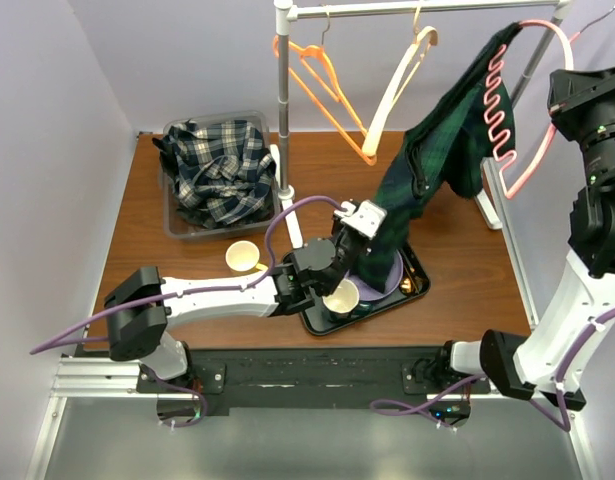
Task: Remove the skirt from the hanger
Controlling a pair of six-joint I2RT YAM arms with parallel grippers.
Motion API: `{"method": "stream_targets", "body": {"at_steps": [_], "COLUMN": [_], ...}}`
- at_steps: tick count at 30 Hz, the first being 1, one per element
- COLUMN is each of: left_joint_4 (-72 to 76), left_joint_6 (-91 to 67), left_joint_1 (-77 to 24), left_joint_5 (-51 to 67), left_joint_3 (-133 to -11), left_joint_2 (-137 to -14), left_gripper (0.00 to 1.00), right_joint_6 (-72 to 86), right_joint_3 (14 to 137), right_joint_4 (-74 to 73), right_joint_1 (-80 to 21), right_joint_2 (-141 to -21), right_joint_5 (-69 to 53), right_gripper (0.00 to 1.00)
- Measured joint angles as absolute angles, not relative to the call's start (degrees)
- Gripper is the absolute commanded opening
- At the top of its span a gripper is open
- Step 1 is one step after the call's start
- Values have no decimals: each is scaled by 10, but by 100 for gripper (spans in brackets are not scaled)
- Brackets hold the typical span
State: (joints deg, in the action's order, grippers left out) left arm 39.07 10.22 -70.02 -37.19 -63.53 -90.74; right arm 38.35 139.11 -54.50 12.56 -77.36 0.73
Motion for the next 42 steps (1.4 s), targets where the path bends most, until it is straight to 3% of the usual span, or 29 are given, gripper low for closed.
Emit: {"method": "stream_targets", "body": {"at_steps": [5,20,25,30,36,42], "left_joint_4": [378,326,325,318,278,229], "left_joint_6": [119,173,194,201,193,171], "left_joint_1": [-705,-733,-739,-743,-767,-780], "left_joint_5": [-370,-318,-322,-334,-339,-341], "left_joint_3": [-671,-971,-959,-901,-891,-888], "left_joint_2": [-901,-906,-898,-865,-804,-694], "left_gripper": [0,0,0,0,0,0], "right_joint_6": [384,384,380,392,435,467], "right_joint_3": [1326,1208,1197,1266,1348,1342], "right_joint_4": [-484,-355,-386,-426,-360,-303], "right_joint_1": [128,140,140,140,140,139], "right_joint_2": [-744,-595,-565,-585,-590,-554], "right_joint_5": [-30,-75,-98,-119,-135,-148], "right_gripper": [0,0,0,0,0,0]}}
